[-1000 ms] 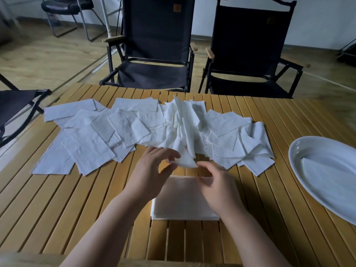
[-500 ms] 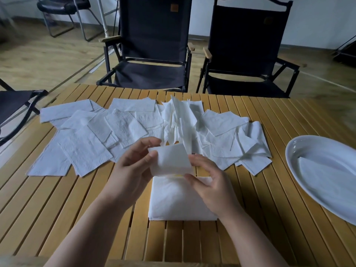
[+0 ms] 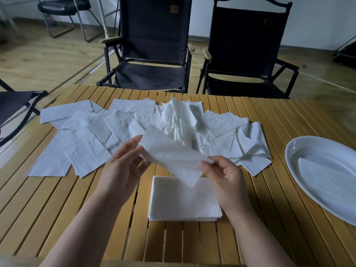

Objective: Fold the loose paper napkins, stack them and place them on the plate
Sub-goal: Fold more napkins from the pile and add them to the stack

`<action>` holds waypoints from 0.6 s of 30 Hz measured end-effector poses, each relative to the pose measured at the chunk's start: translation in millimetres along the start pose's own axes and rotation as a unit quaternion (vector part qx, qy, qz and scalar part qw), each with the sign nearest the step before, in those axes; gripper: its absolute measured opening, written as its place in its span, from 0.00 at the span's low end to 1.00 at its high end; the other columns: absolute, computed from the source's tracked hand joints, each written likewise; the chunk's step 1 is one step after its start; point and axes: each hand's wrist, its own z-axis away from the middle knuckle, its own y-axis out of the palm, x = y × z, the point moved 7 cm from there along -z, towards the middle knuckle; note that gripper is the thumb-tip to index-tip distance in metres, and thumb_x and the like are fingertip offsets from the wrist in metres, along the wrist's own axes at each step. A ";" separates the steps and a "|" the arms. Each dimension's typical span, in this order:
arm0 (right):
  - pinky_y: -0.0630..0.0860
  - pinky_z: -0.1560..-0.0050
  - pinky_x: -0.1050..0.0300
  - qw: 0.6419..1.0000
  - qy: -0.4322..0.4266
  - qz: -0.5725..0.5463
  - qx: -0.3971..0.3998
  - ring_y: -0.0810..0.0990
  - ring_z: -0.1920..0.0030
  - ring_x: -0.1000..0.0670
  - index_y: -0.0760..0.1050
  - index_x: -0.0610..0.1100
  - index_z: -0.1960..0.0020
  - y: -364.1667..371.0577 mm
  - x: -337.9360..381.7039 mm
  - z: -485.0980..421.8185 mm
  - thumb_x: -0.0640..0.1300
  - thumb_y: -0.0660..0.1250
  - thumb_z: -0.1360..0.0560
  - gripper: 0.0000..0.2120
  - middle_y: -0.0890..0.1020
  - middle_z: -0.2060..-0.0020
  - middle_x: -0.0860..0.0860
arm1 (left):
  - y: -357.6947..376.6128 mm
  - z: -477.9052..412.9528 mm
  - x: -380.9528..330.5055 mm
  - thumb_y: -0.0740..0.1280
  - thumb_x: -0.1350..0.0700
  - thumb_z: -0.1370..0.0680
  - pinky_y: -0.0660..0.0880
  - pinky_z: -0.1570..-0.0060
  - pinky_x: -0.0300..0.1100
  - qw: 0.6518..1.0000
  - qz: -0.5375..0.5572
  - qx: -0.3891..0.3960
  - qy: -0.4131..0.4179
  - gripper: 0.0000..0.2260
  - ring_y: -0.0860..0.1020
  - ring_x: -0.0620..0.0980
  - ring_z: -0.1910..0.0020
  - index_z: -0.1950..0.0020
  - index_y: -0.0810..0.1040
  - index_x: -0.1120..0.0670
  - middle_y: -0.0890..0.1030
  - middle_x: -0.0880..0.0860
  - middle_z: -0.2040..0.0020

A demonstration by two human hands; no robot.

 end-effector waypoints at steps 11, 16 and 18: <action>0.80 0.58 0.55 1.000 0.021 0.015 -0.012 0.83 0.59 0.48 0.83 0.47 0.53 -9.8 -0.8 -1.7 0.52 0.71 0.27 0.09 0.84 0.62 0.47 | 12.2 10.8 -6.9 0.68 0.56 0.21 0.78 0.47 0.47 0.960 -0.277 0.025 0.027 0.09 0.84 0.54 0.53 0.47 0.84 0.60 0.85 0.58 0.52; 0.78 0.61 0.59 0.995 0.078 0.041 -0.046 0.82 0.64 0.59 0.81 0.52 0.58 -22.0 -13.1 -5.9 0.47 0.74 0.25 0.03 0.86 0.64 0.55 | 7.5 16.3 -0.2 0.67 0.55 0.20 0.80 0.50 0.49 0.924 -0.377 0.058 -0.042 0.08 0.85 0.57 0.54 0.48 0.85 0.55 0.86 0.55 0.54; 0.78 0.59 0.60 0.993 0.088 0.070 -0.030 0.84 0.61 0.59 0.82 0.51 0.58 -24.7 -16.5 -6.7 0.47 0.74 0.25 0.03 0.86 0.63 0.56 | 4.0 18.0 2.6 0.67 0.54 0.20 0.79 0.53 0.50 0.897 -0.432 0.062 -0.071 0.09 0.83 0.57 0.59 0.52 0.86 0.54 0.86 0.54 0.57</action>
